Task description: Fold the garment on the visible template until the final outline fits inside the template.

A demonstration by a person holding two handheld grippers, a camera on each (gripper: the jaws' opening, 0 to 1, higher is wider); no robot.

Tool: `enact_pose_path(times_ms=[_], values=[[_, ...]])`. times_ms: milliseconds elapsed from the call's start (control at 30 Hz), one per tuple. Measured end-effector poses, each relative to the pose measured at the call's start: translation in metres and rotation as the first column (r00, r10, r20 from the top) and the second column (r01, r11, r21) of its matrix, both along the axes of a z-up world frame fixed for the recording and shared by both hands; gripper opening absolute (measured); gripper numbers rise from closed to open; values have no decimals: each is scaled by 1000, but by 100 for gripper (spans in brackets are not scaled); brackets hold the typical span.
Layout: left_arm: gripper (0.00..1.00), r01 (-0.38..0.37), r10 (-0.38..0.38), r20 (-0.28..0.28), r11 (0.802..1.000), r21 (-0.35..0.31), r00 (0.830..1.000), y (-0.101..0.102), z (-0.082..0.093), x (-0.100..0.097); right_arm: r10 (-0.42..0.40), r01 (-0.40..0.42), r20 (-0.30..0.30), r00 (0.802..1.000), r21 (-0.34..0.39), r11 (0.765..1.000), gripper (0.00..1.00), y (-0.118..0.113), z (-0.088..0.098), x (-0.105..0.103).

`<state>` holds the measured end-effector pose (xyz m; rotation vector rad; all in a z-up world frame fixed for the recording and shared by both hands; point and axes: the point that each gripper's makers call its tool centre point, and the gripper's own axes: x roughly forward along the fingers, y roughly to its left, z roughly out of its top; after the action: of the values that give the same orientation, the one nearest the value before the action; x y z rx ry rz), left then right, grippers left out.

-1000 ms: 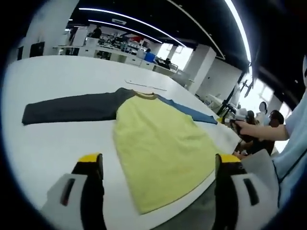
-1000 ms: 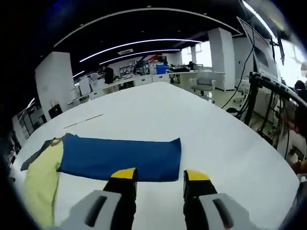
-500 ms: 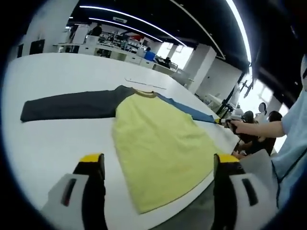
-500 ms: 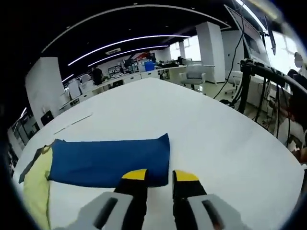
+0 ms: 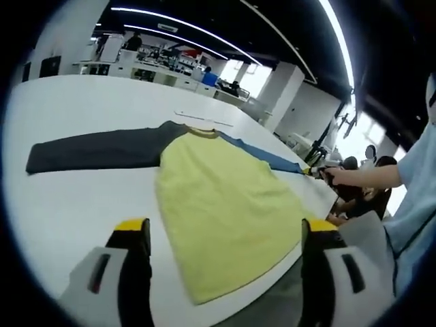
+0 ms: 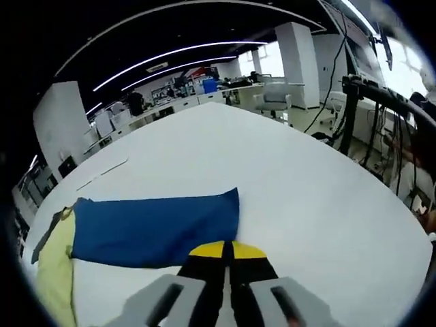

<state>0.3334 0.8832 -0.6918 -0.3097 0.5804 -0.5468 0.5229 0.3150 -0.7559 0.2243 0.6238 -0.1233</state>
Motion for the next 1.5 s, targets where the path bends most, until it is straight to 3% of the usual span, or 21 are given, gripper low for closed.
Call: enact_pose_path(times_ms=[200,367,400,567,900,1300,1500], values=[[88,4,-4,29,1000,-6,1000,-2,7,1,59,-63,83,995,42,997,0,27,40,21],[88,-3,4,67,1000,-11,998,-1,15,3,156,-166,154,976,53,985,0,69,74,38],[88,-2,2,71,1000,-6,997,-1,15,3,173,-189,168,970,82,979,0,82,80,42],[88,-3,2,90,1000,17,996,1,17,3,267,-290,196,944,99,952,0,129,97,53],[90,-21,10,71,988,153,997,12,2,2,423,-460,241,874,125,879,0,219,124,68],[89,-9,-4,78,986,165,997,11,1,2,561,-615,282,779,163,771,0,321,143,77],[88,-15,2,83,988,156,997,11,3,3,639,-702,308,705,173,691,0,380,152,72]])
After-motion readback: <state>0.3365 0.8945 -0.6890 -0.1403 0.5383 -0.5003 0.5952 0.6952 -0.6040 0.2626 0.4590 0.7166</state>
